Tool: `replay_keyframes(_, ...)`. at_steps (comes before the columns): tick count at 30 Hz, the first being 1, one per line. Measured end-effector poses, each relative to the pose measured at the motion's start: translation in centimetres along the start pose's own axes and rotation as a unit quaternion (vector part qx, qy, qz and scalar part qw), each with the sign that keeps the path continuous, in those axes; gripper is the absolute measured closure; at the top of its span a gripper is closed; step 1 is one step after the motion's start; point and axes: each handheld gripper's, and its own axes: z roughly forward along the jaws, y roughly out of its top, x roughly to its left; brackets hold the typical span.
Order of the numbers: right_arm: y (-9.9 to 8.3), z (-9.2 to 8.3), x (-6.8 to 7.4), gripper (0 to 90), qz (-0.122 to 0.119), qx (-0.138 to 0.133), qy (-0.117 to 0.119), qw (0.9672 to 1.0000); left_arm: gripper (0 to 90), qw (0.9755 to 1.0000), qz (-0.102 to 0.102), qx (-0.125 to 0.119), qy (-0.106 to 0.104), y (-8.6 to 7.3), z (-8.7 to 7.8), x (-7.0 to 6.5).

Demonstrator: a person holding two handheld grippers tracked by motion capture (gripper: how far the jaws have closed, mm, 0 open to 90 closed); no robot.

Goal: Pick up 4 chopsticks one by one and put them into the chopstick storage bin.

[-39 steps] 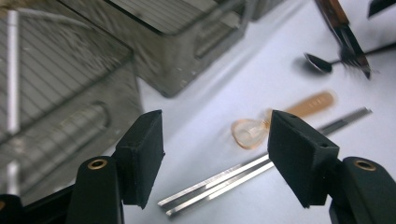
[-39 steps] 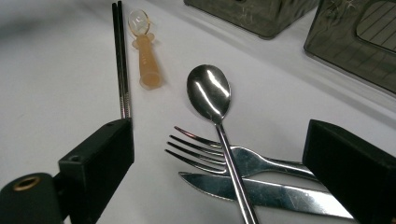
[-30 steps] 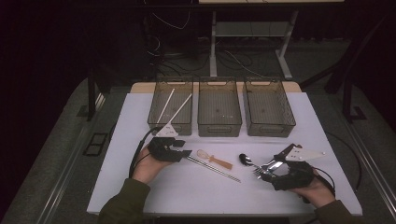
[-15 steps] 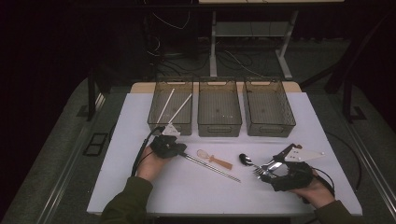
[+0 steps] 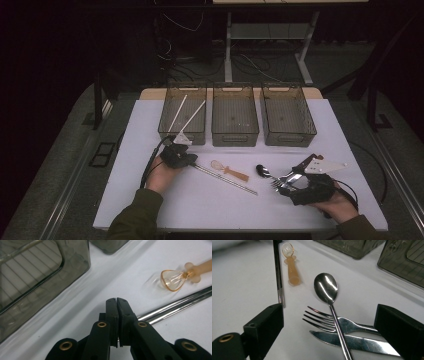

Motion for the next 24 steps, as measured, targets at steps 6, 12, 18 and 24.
replay_keyframes(6, -0.01, -0.03, -0.01, 9.2, 0.001, 0.000, 0.000, 1.0000, 88.4, 1.0000, -0.001, 0.003, -0.003, -0.01, -0.08, -0.03)
replay_keyframes(12, -0.01, -0.04, -0.03, 9.2, 0.001, 0.000, 0.000, 1.0000, 88.7, 0.9999, -0.005, 0.003, -0.009, -0.11, -0.17, 0.00)
replay_keyframes(18, 0.00, -0.08, -0.04, 9.2, 0.001, 0.000, 0.000, 1.0000, 88.7, 0.9998, -0.011, 0.008, -0.015, -0.25, -0.39, -0.06)
replay_keyframes(24, -0.01, -0.09, -0.03, 9.2, 0.000, 0.000, 0.001, 1.0000, 88.9, 0.9996, -0.012, 0.014, -0.019, -0.37, -0.58, -0.15)
